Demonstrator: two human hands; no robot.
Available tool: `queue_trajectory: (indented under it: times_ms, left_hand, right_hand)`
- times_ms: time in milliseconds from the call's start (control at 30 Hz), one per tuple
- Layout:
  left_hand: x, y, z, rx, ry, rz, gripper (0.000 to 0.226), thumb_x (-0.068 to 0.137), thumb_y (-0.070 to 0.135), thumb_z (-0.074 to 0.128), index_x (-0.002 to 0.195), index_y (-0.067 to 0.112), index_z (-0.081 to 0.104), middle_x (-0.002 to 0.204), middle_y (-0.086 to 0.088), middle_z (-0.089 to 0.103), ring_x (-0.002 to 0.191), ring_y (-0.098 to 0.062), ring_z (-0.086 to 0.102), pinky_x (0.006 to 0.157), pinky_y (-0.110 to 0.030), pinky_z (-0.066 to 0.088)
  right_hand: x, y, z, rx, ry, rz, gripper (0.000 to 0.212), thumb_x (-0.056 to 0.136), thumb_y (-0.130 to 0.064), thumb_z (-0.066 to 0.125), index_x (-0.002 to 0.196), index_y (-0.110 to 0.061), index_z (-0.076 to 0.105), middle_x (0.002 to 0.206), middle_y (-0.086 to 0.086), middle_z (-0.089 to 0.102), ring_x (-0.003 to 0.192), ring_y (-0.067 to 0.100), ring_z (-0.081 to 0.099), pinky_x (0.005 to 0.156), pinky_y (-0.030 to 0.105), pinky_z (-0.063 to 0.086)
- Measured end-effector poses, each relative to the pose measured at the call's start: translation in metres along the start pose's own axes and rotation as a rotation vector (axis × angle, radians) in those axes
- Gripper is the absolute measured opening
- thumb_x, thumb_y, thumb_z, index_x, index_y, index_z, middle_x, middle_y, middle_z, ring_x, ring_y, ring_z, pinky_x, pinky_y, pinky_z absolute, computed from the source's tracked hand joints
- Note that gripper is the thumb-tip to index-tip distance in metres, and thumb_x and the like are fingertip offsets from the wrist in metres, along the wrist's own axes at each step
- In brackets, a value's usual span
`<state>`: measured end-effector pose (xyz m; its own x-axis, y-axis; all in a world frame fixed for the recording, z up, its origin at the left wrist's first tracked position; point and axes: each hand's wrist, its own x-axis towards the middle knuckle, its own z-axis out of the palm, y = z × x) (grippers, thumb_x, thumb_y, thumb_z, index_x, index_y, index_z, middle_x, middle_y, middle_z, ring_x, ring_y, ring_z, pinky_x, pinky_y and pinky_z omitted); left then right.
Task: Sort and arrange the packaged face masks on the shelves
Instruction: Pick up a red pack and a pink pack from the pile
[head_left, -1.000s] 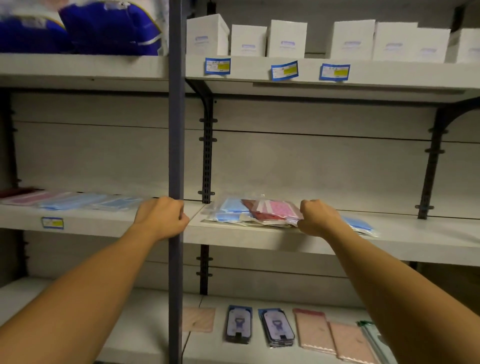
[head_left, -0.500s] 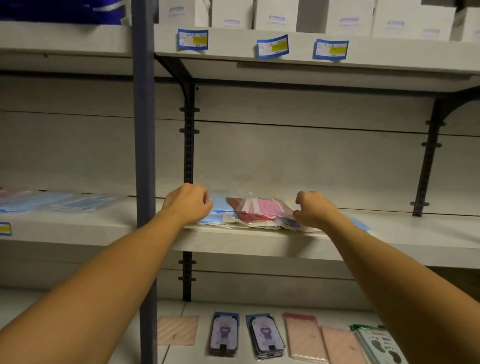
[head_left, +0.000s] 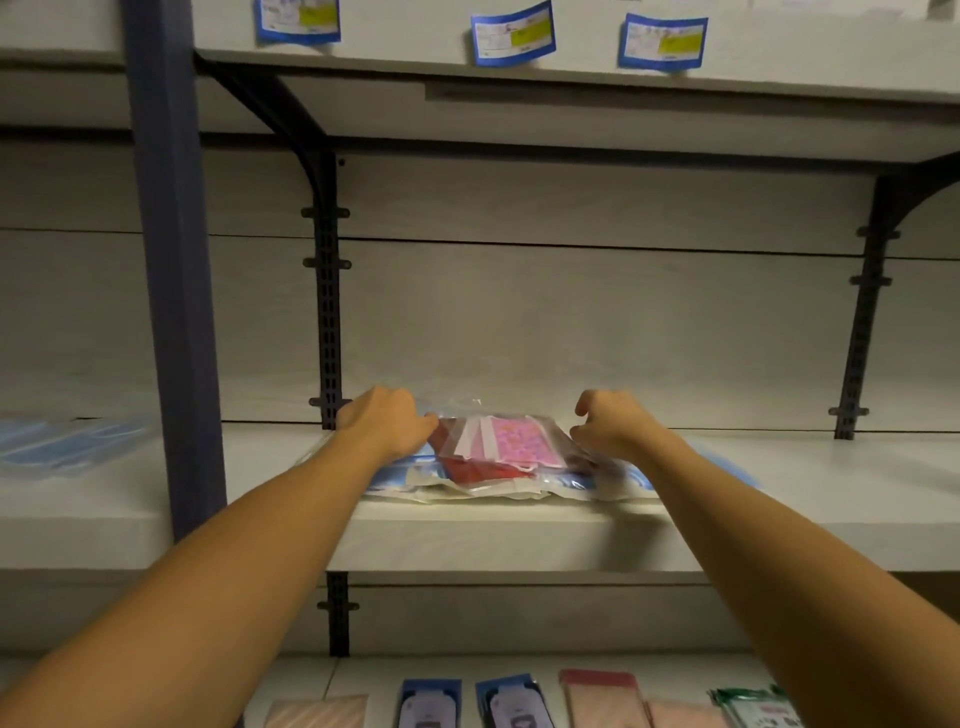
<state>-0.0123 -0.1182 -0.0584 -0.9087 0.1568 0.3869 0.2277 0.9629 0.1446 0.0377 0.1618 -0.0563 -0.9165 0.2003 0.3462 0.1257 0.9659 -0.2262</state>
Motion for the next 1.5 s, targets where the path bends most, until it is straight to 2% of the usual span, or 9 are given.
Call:
queue_trajectory:
  times_ms: [267,533,733,833,967,1067,1200,1433,1500]
  left_hand:
    - [0.029,0.021,0.02,-0.067,-0.036,-0.093,0.061,0.079,0.077,0.058,0.075,0.016,0.064,0.09,-0.003,0.067,0.084,-0.024,0.062,0.063,-0.029,0.046]
    - [0.049,0.014,0.04,-0.384,0.171,-0.082,0.022,0.09,0.021,0.068,0.071,0.024,0.058,0.081,-0.002,0.065,0.086,-0.028,0.065,0.074,-0.034,0.054]
    - [0.056,0.004,0.056,-0.676,0.286,-0.109,0.003,0.098,0.015,0.059,0.1,0.015,0.057,0.075,-0.004,0.062,0.071,-0.016,0.055,0.059,-0.025,0.039]
    - [0.056,0.0,0.058,-0.769,0.316,-0.144,0.015,0.101,0.016,0.056,0.116,0.019,0.055,0.088,-0.011,0.067,0.072,-0.018,0.058,0.058,-0.026,0.042]
    - [0.057,-0.006,0.059,-0.815,0.338,-0.149,0.034,0.102,0.014,0.052,0.13,0.032,0.048,0.077,-0.016,0.06,0.063,-0.024,0.056,0.054,-0.029,0.04]
    - [0.056,-0.006,0.058,-0.818,0.309,-0.102,0.026,0.103,0.012,0.05,0.115,0.033,0.059,0.069,-0.005,0.052,0.054,-0.016,0.045,0.046,-0.024,0.034]
    - [0.058,-0.004,0.057,-0.798,0.261,-0.128,0.02,0.1,0.022,0.058,0.091,0.026,0.075,0.093,0.003,0.071,0.082,-0.017,0.063,0.071,-0.028,0.046]
    - [0.056,-0.004,0.054,-0.949,0.182,-0.188,0.015,0.083,0.017,0.076,0.095,0.025,0.075,0.098,0.002,0.074,0.086,-0.016,0.07,0.075,-0.029,0.054]
    - [0.056,-0.004,0.054,-0.957,0.17,-0.188,0.019,0.083,0.013,0.075,0.098,0.026,0.074,0.099,0.001,0.074,0.085,-0.019,0.071,0.074,-0.031,0.056]
  right_hand:
    - [0.035,0.01,0.021,0.017,-0.067,0.002,0.035,0.095,-0.031,0.055,0.12,-0.01,0.066,0.12,0.014,0.067,0.108,0.03,0.062,0.092,0.039,0.054]
    - [0.074,0.021,0.035,0.23,-0.167,-0.04,0.039,0.089,-0.028,0.073,0.126,-0.02,0.063,0.119,0.005,0.067,0.104,0.021,0.061,0.083,0.026,0.047]
    - [0.086,0.033,0.055,0.506,-0.131,0.009,0.033,0.085,-0.02,0.079,0.116,-0.017,0.068,0.098,0.003,0.07,0.084,0.017,0.067,0.078,0.029,0.055]
    - [0.084,0.035,0.052,0.601,-0.09,0.026,0.02,0.088,-0.011,0.072,0.107,-0.015,0.069,0.09,0.005,0.07,0.072,0.013,0.063,0.058,0.021,0.048]
    - [0.084,0.032,0.048,0.626,-0.06,0.003,0.013,0.088,-0.007,0.062,0.09,-0.017,0.07,0.082,0.006,0.069,0.07,0.018,0.062,0.066,0.03,0.053]
    - [0.083,0.028,0.047,0.584,-0.088,-0.006,0.01,0.09,-0.02,0.065,0.098,-0.015,0.069,0.09,0.009,0.071,0.074,0.019,0.064,0.068,0.034,0.054]
    - [0.069,0.017,0.039,0.528,-0.253,-0.021,0.059,0.071,-0.062,0.082,0.104,-0.016,0.067,0.095,-0.002,0.067,0.086,0.014,0.065,0.069,0.03,0.052]
    - [0.073,0.018,0.039,0.564,-0.298,0.011,0.046,0.078,-0.039,0.086,0.108,-0.006,0.07,0.076,-0.002,0.063,0.064,0.014,0.055,0.061,0.025,0.044]
    - [0.075,0.02,0.04,0.601,-0.257,0.03,0.043,0.078,-0.032,0.087,0.11,-0.01,0.069,0.083,-0.001,0.063,0.072,0.016,0.058,0.061,0.024,0.044]
